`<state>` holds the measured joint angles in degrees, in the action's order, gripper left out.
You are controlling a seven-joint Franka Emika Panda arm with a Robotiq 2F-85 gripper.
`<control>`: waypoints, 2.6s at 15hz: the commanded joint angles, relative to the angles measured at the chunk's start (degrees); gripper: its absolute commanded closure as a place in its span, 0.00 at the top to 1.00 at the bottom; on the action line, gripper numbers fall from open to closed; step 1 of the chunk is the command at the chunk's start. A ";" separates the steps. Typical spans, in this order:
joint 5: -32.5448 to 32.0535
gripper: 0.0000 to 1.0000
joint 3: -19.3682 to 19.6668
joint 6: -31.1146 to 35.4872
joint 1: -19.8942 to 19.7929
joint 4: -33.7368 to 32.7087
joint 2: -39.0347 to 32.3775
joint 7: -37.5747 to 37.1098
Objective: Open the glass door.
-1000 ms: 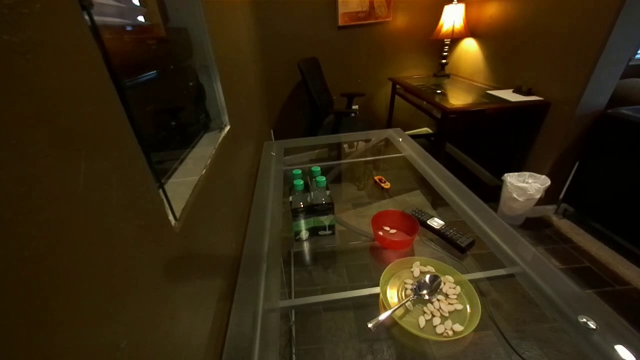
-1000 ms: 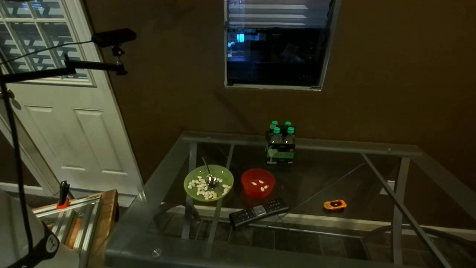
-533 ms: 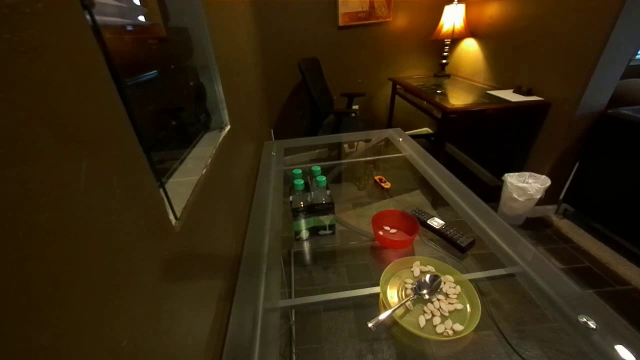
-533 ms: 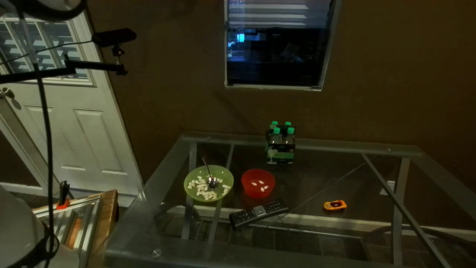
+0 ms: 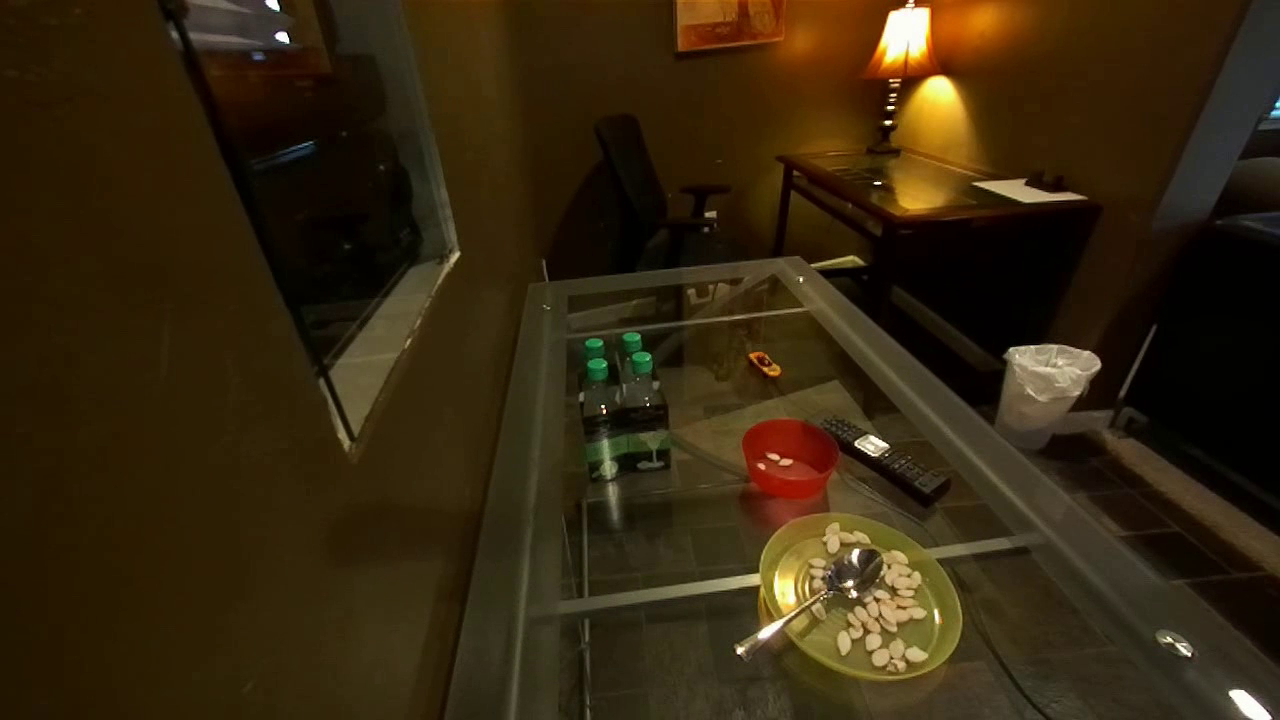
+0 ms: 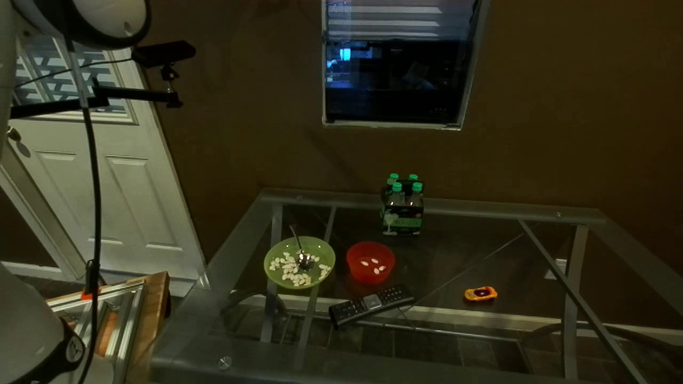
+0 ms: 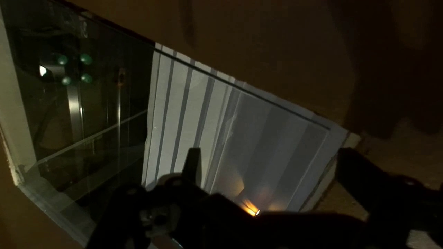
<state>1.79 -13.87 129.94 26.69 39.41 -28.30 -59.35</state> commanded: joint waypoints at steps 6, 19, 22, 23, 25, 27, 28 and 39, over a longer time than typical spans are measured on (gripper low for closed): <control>-1.05 1.00 0.97 0.30 1.54 -4.00 -3.39 -4.42; -3.53 1.00 3.23 -5.18 1.85 -2.44 -2.53 -6.44; -6.89 1.00 4.71 -8.99 2.97 -2.56 -1.85 -5.10; -8.38 1.00 5.28 -10.83 3.50 -2.59 -1.61 -4.71; -11.43 1.00 6.39 -14.72 4.62 -2.98 -1.35 -3.86; -14.82 1.00 7.52 -15.61 5.97 -3.75 -0.93 -2.30; -16.05 1.00 7.80 -16.42 6.56 -4.17 -0.77 -1.63; -36.22 1.00 14.13 -18.33 15.05 -5.36 0.61 8.70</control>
<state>-28.99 -2.20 113.43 39.39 35.22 -27.95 -52.58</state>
